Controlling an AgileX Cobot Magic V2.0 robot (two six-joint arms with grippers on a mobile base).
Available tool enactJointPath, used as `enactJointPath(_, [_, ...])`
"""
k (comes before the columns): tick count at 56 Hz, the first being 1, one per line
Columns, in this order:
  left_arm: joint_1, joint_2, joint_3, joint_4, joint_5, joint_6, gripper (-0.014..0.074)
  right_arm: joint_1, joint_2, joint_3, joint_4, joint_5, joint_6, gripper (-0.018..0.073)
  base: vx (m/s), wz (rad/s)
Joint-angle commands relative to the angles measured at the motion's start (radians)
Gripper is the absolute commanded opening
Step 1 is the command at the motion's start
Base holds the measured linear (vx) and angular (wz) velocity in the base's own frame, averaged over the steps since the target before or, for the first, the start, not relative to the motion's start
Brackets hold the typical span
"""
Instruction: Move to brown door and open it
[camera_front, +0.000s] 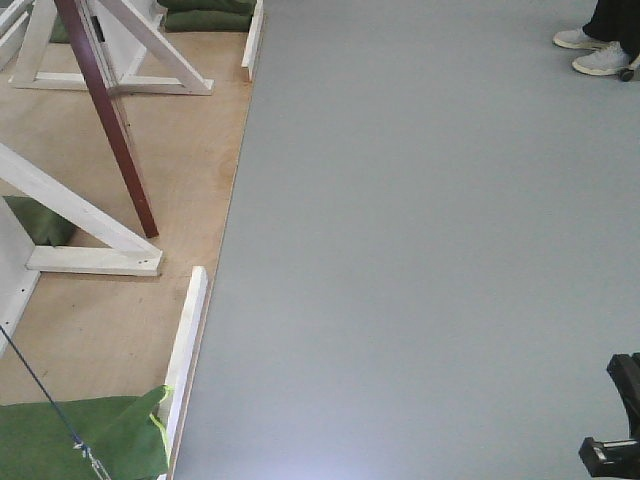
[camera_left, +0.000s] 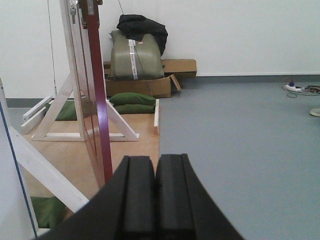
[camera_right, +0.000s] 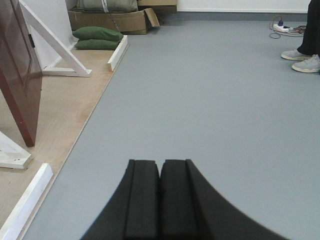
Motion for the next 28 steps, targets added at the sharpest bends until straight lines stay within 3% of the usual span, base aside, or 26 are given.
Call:
enactJointPath(1, [0.001,-0.013,-0.017,-0.007,-0.074,-0.004,0.0146,0.002,-0.006,0.004,-0.006,-0.077,-0.008,0.0000,0.00,0.00])
enactJointPath(28, [0.001,-0.013,-0.017,-0.007,-0.074,-0.004,0.0146,0.002,-0.006,0.004,-0.006,-0.082,-0.008,0.0000,0.00,0.00])
